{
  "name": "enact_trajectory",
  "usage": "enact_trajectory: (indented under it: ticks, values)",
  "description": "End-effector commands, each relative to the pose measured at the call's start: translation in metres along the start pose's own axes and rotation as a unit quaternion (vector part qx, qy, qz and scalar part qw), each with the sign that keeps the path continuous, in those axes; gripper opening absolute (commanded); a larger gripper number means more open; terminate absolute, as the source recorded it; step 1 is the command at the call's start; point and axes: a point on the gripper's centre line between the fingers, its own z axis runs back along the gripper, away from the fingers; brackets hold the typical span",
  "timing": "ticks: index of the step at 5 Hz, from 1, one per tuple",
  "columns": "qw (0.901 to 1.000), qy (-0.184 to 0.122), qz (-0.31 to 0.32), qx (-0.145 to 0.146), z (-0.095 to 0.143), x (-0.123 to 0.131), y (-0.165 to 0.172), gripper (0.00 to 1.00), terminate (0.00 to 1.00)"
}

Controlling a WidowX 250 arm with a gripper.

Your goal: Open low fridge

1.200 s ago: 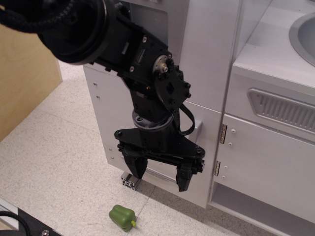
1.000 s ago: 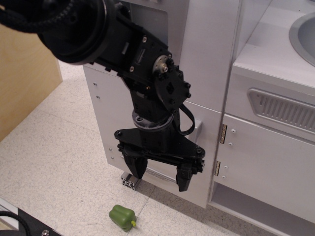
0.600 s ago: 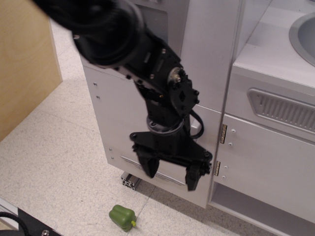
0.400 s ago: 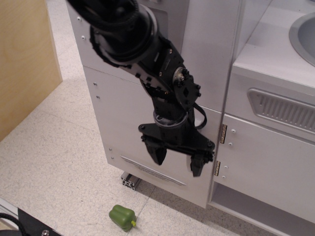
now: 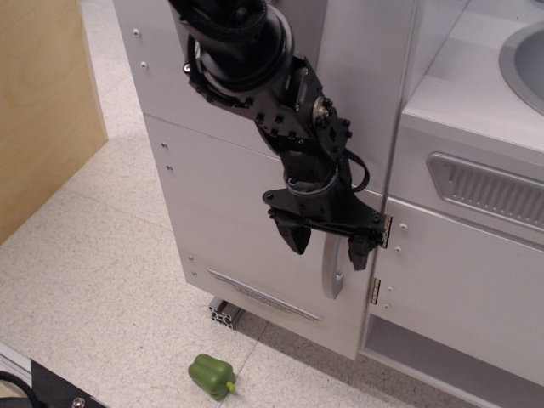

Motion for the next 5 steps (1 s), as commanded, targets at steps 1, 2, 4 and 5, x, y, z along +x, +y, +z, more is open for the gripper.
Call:
enact_trajectory:
  ticks: [1,2,4,5]
  values:
    - [0.9993,-0.026,0.004,0.028,-0.006,0.022,-0.002,0.00,0.00]
    - [0.9989,-0.029,-0.001,0.035,-0.006,0.019,-0.002,0.00,0.00]
    - [0.9991,-0.024,-0.007,0.035,0.003,-0.001,0.004,0.00,0.00]
    - [0.9993,-0.008,-0.021,0.031,0.011,-0.021,0.013,0.00,0.00]
